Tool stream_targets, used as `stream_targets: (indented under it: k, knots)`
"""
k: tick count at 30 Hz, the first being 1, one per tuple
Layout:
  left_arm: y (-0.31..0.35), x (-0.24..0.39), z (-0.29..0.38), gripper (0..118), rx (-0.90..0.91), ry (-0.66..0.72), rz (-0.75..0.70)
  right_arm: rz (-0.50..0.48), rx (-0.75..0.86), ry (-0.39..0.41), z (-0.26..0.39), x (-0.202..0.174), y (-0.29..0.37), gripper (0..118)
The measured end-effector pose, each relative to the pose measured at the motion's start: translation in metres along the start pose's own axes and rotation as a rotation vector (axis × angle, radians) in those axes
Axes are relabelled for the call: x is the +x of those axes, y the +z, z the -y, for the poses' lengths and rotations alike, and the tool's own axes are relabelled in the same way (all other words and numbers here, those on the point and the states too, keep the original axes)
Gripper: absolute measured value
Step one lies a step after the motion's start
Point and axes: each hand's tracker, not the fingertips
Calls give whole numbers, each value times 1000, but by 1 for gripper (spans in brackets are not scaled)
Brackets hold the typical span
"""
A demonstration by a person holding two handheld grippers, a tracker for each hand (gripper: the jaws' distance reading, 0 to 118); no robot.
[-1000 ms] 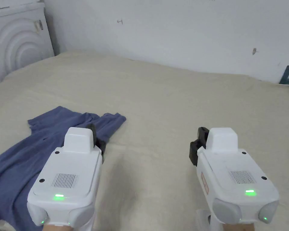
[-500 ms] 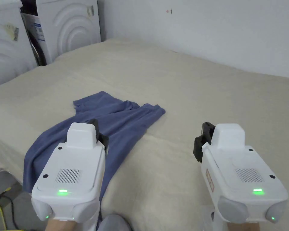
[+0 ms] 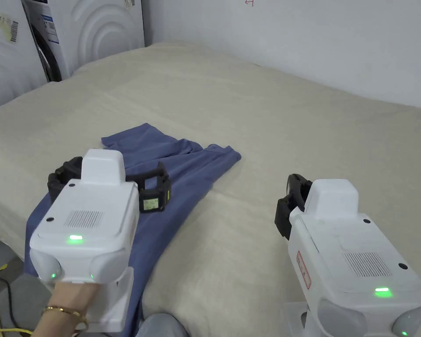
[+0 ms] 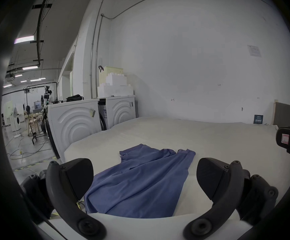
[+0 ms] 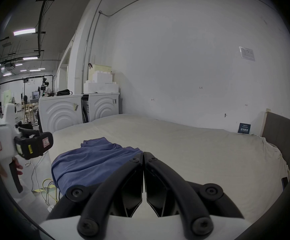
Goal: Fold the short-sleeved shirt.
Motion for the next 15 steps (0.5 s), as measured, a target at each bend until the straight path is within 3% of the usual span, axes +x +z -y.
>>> stream_targets:
  k: [6,11,15]
  knots:
    - [-72,-4,-13,118,-108,51,58,13,-1,5,-8,-2,-8,0]
    - [-141,8,-24,118,-209,-17,93,31,-32,12,-3,5,-28,0]
    - [-207,19,-24,118,-384,10,161,56,-58,5,6,14,-48,0]
